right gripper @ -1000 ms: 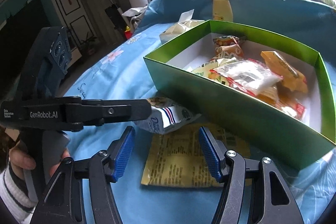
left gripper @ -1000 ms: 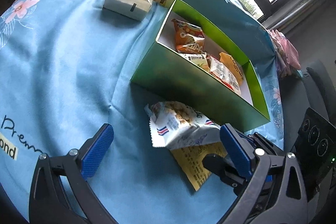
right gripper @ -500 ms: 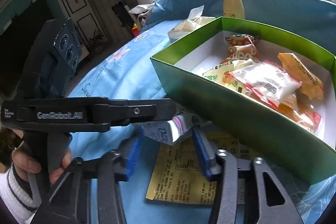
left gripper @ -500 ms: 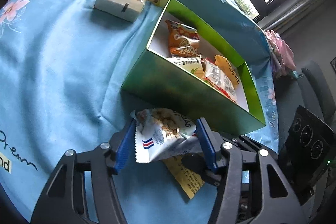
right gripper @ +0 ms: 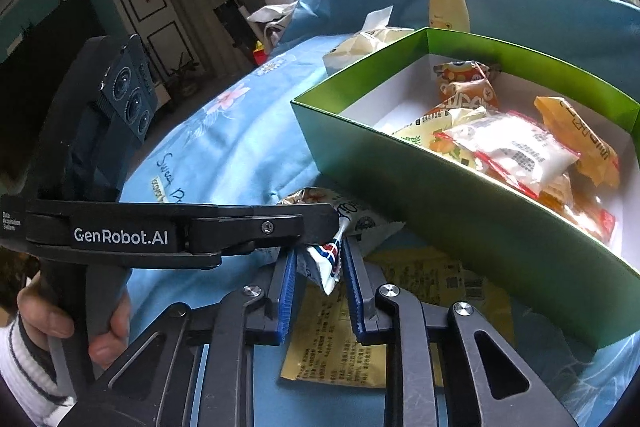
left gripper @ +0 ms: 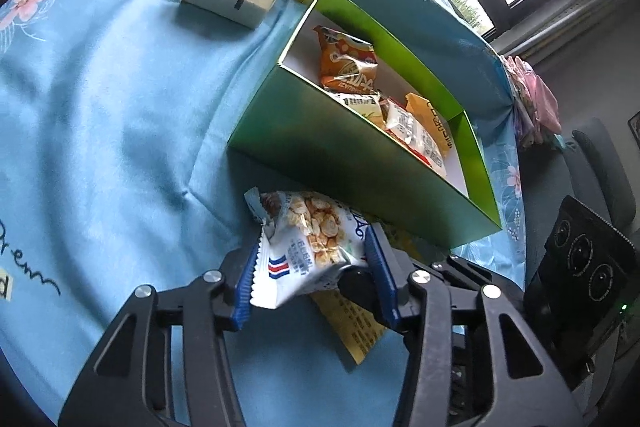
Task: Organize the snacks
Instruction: 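Lift the Dusk bag and carry it over the green box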
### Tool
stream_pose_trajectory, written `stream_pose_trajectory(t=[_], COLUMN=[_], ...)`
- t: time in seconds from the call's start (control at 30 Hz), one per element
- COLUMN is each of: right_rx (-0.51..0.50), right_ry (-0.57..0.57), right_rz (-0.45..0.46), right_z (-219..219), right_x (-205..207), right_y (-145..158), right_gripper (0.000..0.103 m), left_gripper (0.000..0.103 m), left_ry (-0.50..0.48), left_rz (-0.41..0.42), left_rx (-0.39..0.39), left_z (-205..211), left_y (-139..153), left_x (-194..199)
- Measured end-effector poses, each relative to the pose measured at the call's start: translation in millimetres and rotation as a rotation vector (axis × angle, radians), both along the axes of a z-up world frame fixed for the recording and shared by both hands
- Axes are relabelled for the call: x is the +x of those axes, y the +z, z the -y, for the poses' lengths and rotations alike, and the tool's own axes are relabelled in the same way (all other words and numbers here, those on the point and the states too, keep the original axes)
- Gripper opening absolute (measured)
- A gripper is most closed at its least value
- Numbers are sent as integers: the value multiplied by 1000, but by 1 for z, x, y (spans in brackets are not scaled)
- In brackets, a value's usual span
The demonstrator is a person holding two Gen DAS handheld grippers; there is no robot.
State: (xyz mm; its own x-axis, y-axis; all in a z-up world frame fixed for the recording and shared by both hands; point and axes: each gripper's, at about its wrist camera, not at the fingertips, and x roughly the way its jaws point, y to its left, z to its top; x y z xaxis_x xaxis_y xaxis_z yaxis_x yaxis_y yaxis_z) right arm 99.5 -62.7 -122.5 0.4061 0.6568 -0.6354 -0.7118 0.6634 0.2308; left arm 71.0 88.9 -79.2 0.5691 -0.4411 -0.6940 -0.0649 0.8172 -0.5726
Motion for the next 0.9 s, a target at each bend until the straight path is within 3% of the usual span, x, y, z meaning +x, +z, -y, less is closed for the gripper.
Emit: stream_pose_trajectory(t=[0.47, 0.9], right_rx=[76, 128], right_ry=[-17, -80], right_rz=[44, 115], right_z=[26, 62], right_x=[-32, -42], right_y=[29, 60], right_gripper=[25, 25], left_gripper=[48, 48], left_ry=[-40, -104], left_rz=[78, 167], left_rx=[70, 136], left_z=[25, 61], left_y=[40, 77], left_x=[-25, -16])
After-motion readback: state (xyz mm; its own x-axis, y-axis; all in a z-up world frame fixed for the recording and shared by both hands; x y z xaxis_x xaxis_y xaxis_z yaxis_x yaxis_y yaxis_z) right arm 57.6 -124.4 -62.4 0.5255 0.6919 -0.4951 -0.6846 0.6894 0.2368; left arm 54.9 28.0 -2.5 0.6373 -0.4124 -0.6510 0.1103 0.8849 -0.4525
